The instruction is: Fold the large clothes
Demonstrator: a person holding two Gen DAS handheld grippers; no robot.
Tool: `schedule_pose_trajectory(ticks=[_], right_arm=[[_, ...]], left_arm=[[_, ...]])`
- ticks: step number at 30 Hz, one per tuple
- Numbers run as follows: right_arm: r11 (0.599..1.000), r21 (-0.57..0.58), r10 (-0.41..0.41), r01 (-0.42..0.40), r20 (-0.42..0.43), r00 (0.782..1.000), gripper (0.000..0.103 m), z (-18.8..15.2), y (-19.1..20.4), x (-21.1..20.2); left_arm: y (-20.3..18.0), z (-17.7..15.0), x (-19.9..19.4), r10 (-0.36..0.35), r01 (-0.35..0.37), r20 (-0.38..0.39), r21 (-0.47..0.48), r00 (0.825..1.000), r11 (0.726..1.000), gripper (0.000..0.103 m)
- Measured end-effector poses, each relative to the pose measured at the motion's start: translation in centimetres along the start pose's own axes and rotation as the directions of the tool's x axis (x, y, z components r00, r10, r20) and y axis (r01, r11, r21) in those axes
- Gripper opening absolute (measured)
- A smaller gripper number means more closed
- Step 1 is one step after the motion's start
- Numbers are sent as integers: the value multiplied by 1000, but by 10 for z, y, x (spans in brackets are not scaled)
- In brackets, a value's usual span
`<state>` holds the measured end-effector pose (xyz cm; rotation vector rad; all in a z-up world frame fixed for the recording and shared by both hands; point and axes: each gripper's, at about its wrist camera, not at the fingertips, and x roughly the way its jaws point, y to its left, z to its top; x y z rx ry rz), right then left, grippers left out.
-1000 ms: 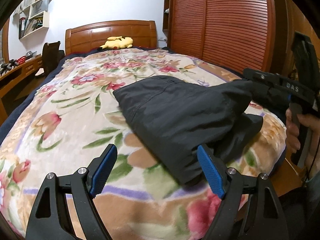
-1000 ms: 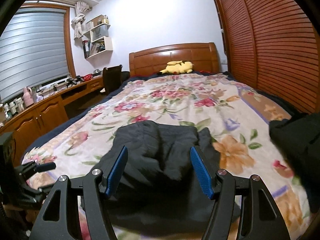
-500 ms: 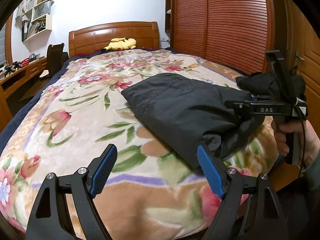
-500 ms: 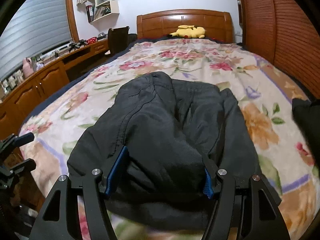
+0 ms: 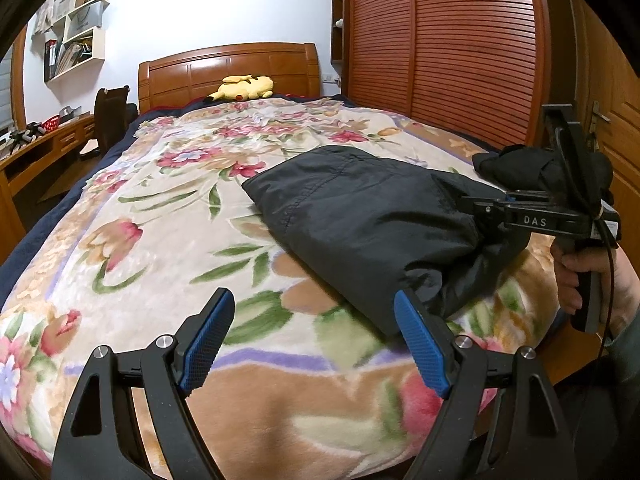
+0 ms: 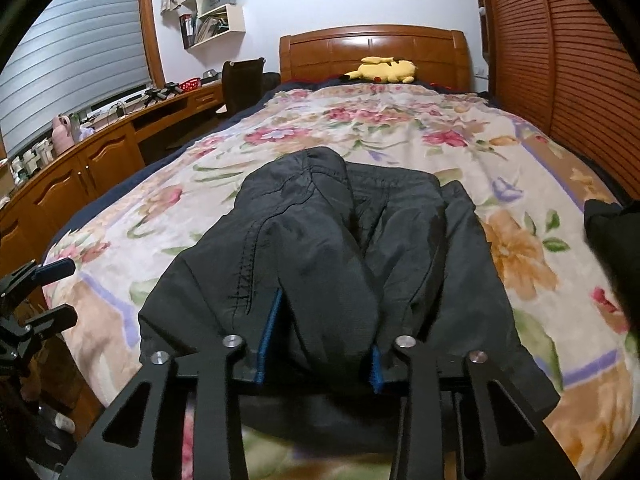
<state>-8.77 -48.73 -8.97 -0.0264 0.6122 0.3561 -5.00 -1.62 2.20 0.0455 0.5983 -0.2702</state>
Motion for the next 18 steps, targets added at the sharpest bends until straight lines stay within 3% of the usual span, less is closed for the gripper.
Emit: schedule_pose_trajectory(ticks=[10,18], right_arm=[[999,-51,8,-3,91,996,11,-3,8,-19],[991,-88,-70,98,280,957,8,-2,21,-56]], left_arm=[[-1,0,0,0,0,1,-2,1000,1000,83],[-6,-1,-5,-2,2,3,10,1000,1000,83]])
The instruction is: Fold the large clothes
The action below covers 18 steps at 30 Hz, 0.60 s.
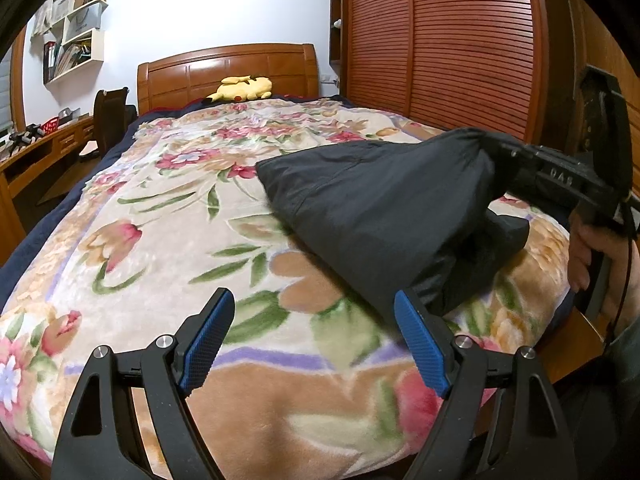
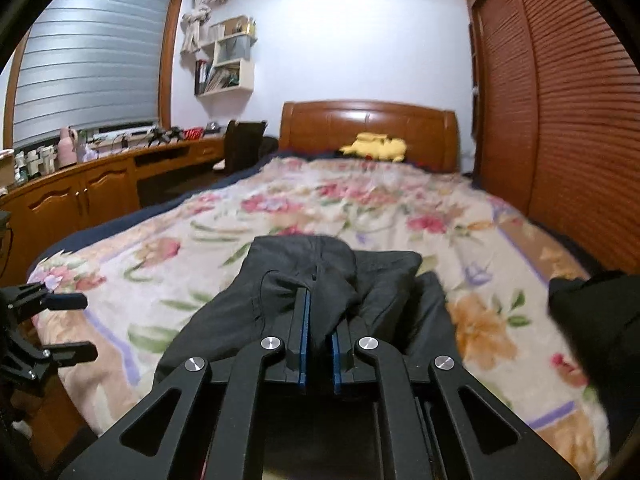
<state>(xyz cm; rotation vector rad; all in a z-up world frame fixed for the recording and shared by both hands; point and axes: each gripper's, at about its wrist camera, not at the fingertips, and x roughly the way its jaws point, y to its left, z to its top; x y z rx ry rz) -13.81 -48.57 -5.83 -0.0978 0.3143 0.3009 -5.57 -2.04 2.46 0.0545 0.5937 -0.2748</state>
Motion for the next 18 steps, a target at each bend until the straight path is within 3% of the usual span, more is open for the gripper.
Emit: schedule_pose_trajectory(ticks=[7,12,18], right_arm=[[993,97,-65,63,20,998,8,-9,-38,-29],[980,110,-157,167,-97,983,8,-30,-57,-39],[986,94,-111,136,-237,965,8,-55,-54,-27]], left_arm=[[1,2,-2,-10,10,12,-5,1000,1000,83],[-1,1,0,-26,26,18,-9,999,1000,83],[-4,1,3,-40,40,27,-26,999,999,83]])
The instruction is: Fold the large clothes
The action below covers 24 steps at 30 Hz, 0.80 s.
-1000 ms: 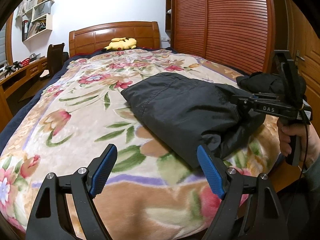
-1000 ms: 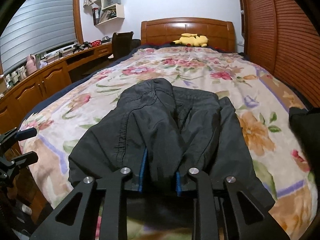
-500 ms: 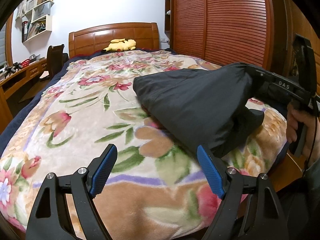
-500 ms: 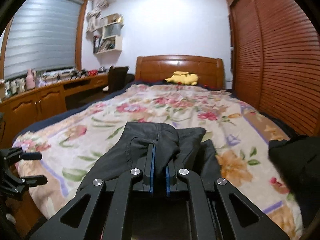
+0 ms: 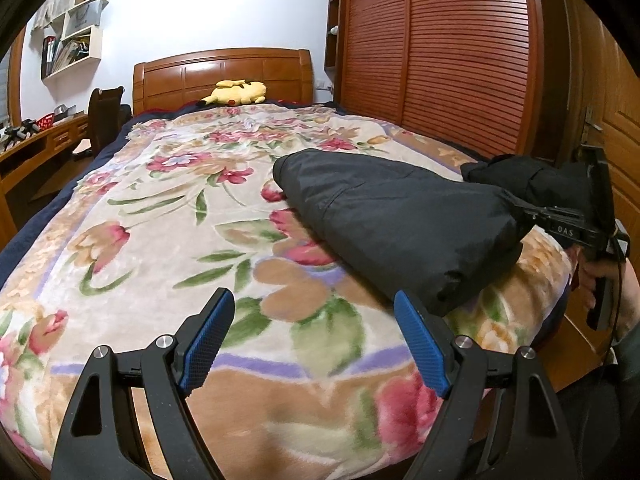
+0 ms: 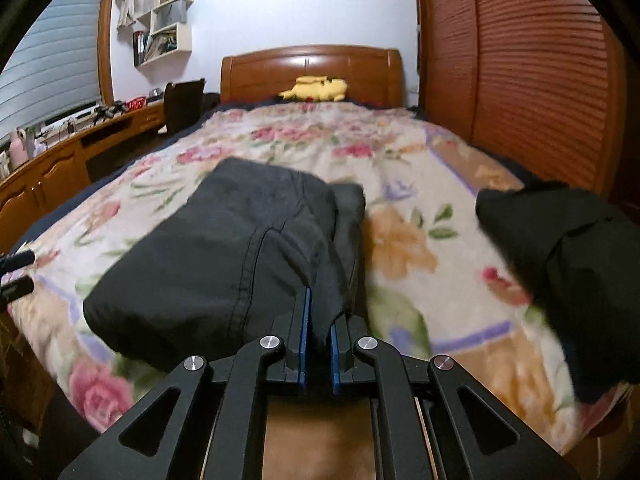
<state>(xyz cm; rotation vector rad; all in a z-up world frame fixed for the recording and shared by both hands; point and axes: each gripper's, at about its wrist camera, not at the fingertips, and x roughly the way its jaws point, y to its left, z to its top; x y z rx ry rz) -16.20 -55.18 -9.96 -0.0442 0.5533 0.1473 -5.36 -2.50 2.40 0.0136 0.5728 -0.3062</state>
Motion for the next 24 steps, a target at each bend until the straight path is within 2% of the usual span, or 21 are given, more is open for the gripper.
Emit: schedule_pose_trajectory(ticks=[3,6,8,11,15,19,24], right_arm=[[1000,-2,10,-10,15,1000,11,3,2,-8],[999,6,-40,40,65,997,21,6,-4,-23],[999,17,-49,47,108,993,36,8,-6,-36],[999,14,-44,43,153,987,48,14,-5,-48],[999,18,-42,40,114,993,50,21,-1,-35],[997,-68,-20,26,94,995,50,33,22,-26],[994,-110,27,-21,56,998,50,47,42,-12]], left_arm=[[-3,0,-1,-4,5,13,-1,1000,1000,83],[-3,-1,-3,-10,10,23,-7,1000,1000,83],[-3,-1,-6,-19,19,31,-10,999,1000,83],[-4,-2,-9,-27,27,40,-3,999,1000,83],[-4,-1,-16,-19,19,63,14,998,1000,83],[-1,-1,-20,-21,20,66,9,998,1000,83],[6,1,-26,-6,5,77,8,997,1000,83]])
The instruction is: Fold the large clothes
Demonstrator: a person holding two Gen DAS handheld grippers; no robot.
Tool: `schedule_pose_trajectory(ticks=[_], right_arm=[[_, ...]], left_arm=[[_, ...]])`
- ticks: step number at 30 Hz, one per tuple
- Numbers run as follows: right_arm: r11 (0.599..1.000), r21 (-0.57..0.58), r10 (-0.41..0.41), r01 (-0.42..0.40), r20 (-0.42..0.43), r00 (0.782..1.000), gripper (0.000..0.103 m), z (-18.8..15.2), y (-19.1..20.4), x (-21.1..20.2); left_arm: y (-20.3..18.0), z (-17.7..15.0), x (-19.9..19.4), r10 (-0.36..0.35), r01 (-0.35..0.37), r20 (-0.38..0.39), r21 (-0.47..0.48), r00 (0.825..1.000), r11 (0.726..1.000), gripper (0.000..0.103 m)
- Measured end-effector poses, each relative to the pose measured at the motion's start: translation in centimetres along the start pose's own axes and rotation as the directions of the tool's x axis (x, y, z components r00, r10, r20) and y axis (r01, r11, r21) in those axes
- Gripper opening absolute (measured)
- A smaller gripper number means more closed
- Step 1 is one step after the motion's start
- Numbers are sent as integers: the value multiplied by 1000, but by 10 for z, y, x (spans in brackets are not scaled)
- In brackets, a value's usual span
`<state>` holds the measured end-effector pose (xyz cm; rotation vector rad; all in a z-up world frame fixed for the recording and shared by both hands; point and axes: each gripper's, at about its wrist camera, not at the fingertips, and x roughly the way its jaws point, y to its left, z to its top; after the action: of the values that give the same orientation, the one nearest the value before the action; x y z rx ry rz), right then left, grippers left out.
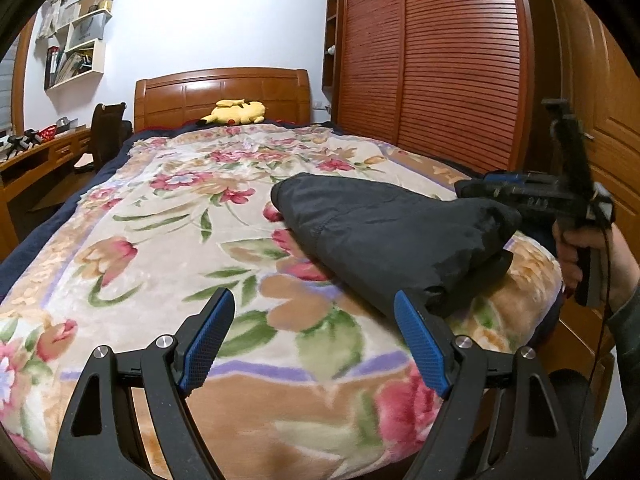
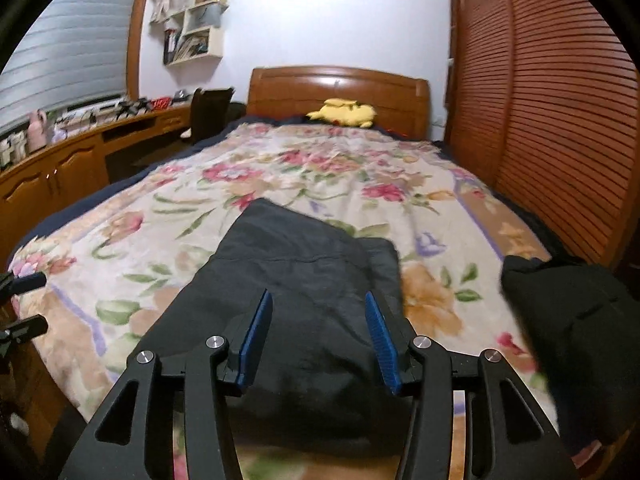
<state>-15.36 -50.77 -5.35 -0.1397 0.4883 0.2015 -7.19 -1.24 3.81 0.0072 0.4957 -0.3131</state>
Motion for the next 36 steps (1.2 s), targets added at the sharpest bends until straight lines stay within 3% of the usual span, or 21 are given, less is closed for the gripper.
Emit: schedule_pose_trajectory(ticks=[6,13,22,36], right_arm=[[1000,-28,10,-13,-107,994,50,-5,0,36],[999,-52,-10,-2,-225,974,50,-34,-8,71],[999,-35,-14,7,-180,984,49,-39,-13,81],[999,-40,21,-27,-147,989,50,-63,-11,71]], left_arm=[[11,0,-7,11,-10,11,-21,1000,1000,83],[23,-1,-7,29,-29,0,-31,1000,999,83],[28,1,7,21,-21,-13,-37,1000,999,83],[16,16,69,-16,15,-71,-15,997,1000,83]])
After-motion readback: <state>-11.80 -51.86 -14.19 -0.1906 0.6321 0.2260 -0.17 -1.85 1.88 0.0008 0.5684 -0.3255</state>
